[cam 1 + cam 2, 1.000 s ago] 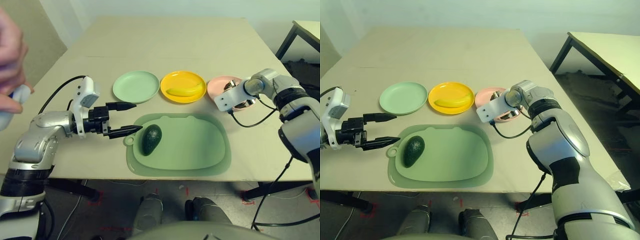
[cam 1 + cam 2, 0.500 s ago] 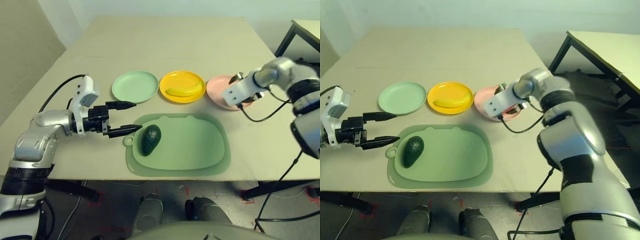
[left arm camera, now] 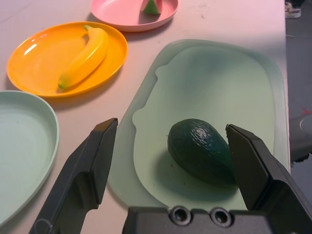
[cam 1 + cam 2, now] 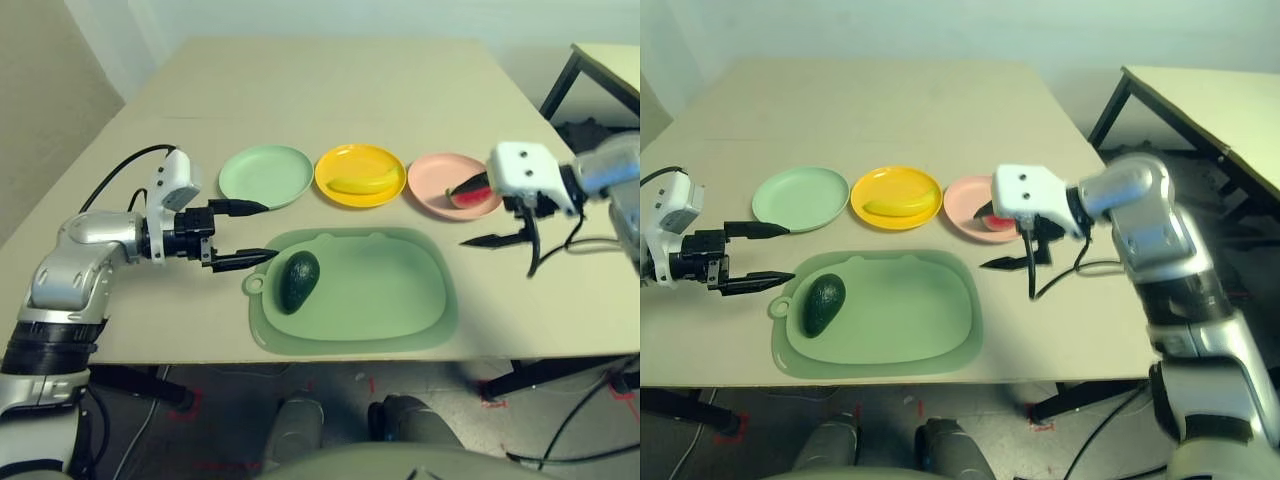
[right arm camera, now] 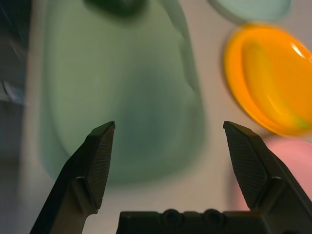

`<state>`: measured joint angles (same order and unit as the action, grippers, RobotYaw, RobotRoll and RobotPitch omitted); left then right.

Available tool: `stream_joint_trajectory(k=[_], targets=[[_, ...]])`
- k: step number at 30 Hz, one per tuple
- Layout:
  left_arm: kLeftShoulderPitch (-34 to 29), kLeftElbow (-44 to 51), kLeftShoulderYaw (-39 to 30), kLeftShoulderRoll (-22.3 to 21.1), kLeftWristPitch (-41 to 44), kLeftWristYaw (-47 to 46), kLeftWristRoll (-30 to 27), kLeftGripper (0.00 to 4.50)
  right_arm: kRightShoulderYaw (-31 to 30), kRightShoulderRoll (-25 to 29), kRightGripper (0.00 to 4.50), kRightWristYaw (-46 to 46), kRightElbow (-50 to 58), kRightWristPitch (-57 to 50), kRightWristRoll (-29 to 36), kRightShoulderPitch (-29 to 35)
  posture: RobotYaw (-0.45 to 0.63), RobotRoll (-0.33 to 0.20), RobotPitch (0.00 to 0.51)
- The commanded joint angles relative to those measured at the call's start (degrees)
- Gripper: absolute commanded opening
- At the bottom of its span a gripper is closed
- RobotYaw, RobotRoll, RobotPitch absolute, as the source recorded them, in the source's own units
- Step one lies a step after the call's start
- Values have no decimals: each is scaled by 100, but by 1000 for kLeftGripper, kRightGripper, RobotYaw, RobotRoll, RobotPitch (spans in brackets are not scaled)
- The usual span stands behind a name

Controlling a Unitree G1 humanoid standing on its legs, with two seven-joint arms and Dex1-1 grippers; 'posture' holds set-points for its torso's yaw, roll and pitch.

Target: Place the fruits into color-matched plates.

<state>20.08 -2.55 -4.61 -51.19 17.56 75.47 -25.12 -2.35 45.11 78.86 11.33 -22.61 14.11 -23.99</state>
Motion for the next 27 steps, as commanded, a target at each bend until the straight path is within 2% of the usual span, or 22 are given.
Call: stream_joint_trajectory(k=[1, 4, 7, 13, 18, 21, 23, 27], targets=[[88, -82, 120, -28, -80, 88, 110, 4500, 306, -84, 4480, -443, 551, -262, 429, 607, 75, 0, 63], [72, -54, 168, -28, -54, 106, 154, 4500, 298, -211, 4480, -785, 921, -321, 584, 1056, 73, 0, 61], [31, 9, 250, -71, -227, 217, 264, 4500, 324, -403, 4480, -1048, 1267, -437, 910, 1174, 76, 0, 56], [180, -60, 652, -270, -1327, 584, 931, 4500, 337, -534, 4480, -1645, 1716, -809, 1288, 1390, 77, 0, 51], [648, -609, 1086, -324, -2993, 868, 1692, 4500, 360, -767, 4480, -2062, 1916, -731, 1464, 1783, 66, 0, 47], [1031, -1061, 1260, -190, -3893, 954, 1899, 4500, 413, -848, 4480, -2126, 1782, -489, 1446, 2112, 56, 0, 43], [1391, -1473, 1449, -119, -4779, 978, 2181, 4500, 392, -784, 4480, -2003, 1618, -152, 1315, 2368, 52, 0, 41], [1956, -2109, 1779, -10, -6037, 1127, 2391, 4500, 452, -800, 4480, -1993, 1436, 86, 1405, 2529, 47, 0, 38]])
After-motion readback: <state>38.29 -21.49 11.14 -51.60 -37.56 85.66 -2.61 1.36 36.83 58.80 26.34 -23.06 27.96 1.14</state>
